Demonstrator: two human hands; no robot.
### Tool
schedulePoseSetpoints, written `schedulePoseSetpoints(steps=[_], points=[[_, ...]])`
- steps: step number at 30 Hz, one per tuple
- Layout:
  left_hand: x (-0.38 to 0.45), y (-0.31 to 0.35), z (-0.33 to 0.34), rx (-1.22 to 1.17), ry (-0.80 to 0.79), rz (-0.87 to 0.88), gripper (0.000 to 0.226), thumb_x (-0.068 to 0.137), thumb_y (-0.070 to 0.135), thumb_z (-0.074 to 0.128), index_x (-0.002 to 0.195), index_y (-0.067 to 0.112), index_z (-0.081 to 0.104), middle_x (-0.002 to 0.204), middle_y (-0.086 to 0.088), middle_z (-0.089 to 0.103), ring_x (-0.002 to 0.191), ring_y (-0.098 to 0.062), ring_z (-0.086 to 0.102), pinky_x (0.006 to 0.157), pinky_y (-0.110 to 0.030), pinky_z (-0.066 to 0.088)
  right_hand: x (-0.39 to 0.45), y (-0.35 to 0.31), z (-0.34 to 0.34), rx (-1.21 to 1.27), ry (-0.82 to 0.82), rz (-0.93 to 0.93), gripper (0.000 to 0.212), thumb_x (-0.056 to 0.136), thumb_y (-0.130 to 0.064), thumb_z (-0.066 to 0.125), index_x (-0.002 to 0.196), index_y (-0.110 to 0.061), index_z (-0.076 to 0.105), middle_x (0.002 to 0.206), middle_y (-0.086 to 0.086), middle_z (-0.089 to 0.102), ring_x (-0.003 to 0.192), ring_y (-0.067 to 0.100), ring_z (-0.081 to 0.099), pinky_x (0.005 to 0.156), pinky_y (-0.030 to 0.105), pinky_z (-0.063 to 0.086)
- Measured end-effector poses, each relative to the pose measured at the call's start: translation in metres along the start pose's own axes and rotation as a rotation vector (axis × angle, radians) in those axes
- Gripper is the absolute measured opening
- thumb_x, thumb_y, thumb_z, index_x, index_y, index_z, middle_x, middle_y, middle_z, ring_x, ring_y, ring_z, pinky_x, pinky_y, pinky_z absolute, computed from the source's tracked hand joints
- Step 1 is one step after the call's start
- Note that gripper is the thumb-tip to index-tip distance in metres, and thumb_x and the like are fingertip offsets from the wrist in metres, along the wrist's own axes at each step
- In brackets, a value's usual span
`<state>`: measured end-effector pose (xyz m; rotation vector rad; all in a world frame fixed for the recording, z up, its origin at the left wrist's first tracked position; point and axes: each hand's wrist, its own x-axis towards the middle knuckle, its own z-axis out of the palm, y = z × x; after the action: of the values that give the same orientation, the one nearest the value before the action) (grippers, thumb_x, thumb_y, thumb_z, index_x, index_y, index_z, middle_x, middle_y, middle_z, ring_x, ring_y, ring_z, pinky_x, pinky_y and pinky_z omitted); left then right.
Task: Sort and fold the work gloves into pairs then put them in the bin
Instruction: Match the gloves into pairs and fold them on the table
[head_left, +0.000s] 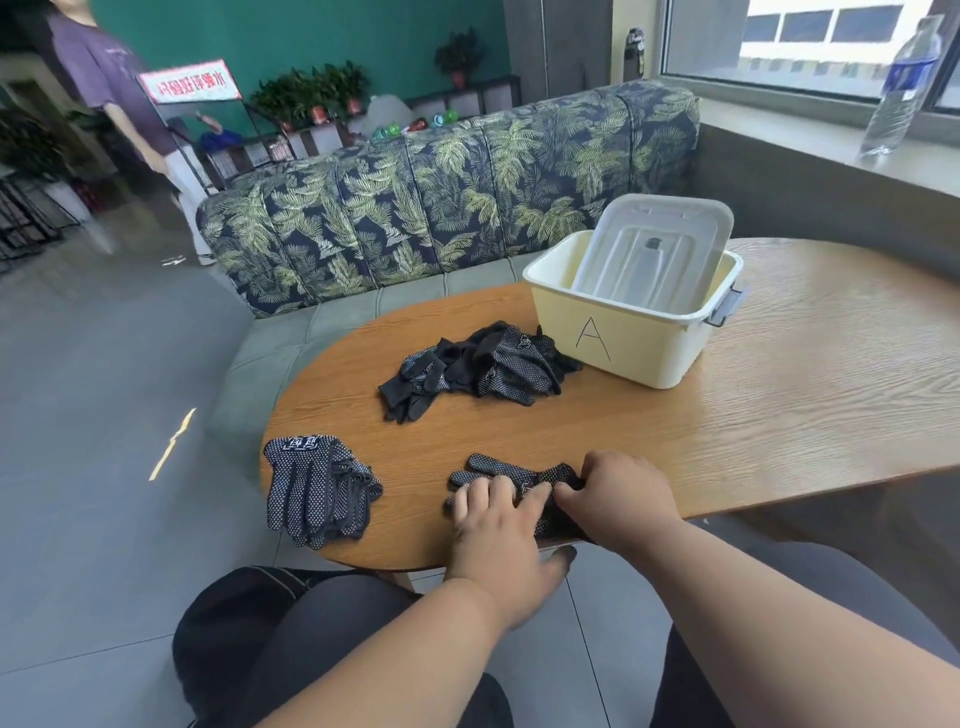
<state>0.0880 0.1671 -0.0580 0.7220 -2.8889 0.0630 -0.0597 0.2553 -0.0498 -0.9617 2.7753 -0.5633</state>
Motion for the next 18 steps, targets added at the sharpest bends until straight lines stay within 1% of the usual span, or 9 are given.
schedulePoseSetpoints(steps=[3,7,8,10,12,13,15,16,18], points=[[-0.004,0.002,-0.002,-0.027,-0.016,-0.006,0.080,0.077,0.078,0.043,0.148,0.040,0.043,0.116,-0.002,0.045,0.116,-0.030,0.041,0.116,-0.052,0.015,-0.001,0.000,-0.003,0.070,-0.024,0.004,0.031,0.082,-0.052,0.058,0.083,-0.022,0.066,0.079,-0.003,0.066,0.085,0.027,0.062,0.069,0.030,0.048],[-0.007,0.001,-0.002,-0.044,-0.034,-0.009,0.082,0.080,0.078,0.039,0.153,0.042,0.036,0.124,-0.001,0.043,0.124,-0.030,0.039,0.121,-0.055,0.005,-0.001,-0.003,-0.011,0.229,-0.063,0.086,0.021,0.084,-0.044,0.061,0.084,-0.023,0.061,0.071,-0.004,0.065,0.074,0.023,0.064,0.060,0.029,0.045],[-0.008,0.001,-0.002,-0.045,-0.041,-0.010,0.080,0.081,0.078,0.038,0.153,0.043,0.036,0.126,-0.002,0.043,0.125,-0.031,0.039,0.121,-0.056,0.004,-0.001,-0.004,-0.013,0.289,-0.063,0.114,0.020,0.083,-0.042,0.062,0.083,-0.022,0.060,0.070,-0.003,0.066,0.072,0.022,0.065,0.059,0.029,0.045],[-0.008,0.002,0.000,-0.046,-0.035,-0.020,0.076,0.084,0.078,0.037,0.152,0.044,0.038,0.126,-0.002,0.045,0.125,-0.031,0.040,0.121,-0.058,0.006,0.000,-0.004,-0.015,0.434,-0.052,0.164,0.021,0.080,-0.040,0.064,0.082,-0.020,0.058,0.067,-0.001,0.067,0.069,0.022,0.066,0.060,0.032,0.052],[-0.008,0.003,0.002,-0.040,-0.024,-0.027,0.073,0.085,0.078,0.039,0.149,0.045,0.041,0.123,-0.002,0.046,0.123,-0.031,0.042,0.121,-0.060,0.009,0.000,-0.004,-0.019,0.564,-0.067,0.203,0.023,0.078,-0.039,0.067,0.089,-0.021,0.057,0.070,0.000,0.069,0.070,0.025,0.068,0.065,0.039,0.058],[-0.008,0.003,0.004,-0.038,-0.009,-0.026,0.071,0.084,0.077,0.041,0.147,0.045,0.043,0.121,-0.002,0.047,0.121,-0.032,0.043,0.120,-0.060,0.011,0.000,-0.003,-0.021,0.568,-0.103,0.204,0.027,0.079,-0.040,0.068,0.095,-0.023,0.057,0.075,-0.002,0.070,0.072,0.024,0.069,0.066,0.039,0.059],[-0.008,0.003,0.006,-0.040,0.013,-0.022,0.069,0.082,0.077,0.044,0.143,0.044,0.046,0.117,-0.001,0.047,0.118,-0.033,0.045,0.119,-0.062,0.014,-0.001,-0.003,-0.025,0.375,-0.193,0.138,0.039,0.079,-0.050,0.067,0.107,-0.025,0.057,0.088,-0.004,0.070,0.081,0.022,0.068,0.070,0.034,0.053],[-0.008,0.004,0.007,-0.038,0.021,-0.022,0.069,0.082,0.077,0.045,0.142,0.044,0.047,0.116,-0.001,0.047,0.117,-0.033,0.046,0.119,-0.062,0.015,-0.003,-0.003,-0.026,0.262,-0.224,0.103,0.044,0.078,-0.056,0.065,0.108,-0.024,0.059,0.091,-0.005,0.070,0.085,0.021,0.067,0.071,0.032,0.051],[-0.008,0.004,0.008,-0.037,0.026,-0.026,0.068,0.081,0.077,0.046,0.140,0.043,0.047,0.115,-0.001,0.046,0.116,-0.032,0.045,0.119,-0.063,0.016,-0.005,-0.005,-0.026,0.183,-0.266,0.073,0.042,0.079,-0.060,0.062,0.094,-0.020,0.065,0.084,-0.004,0.071,0.081,0.020,0.068,0.065,0.029,0.049]])
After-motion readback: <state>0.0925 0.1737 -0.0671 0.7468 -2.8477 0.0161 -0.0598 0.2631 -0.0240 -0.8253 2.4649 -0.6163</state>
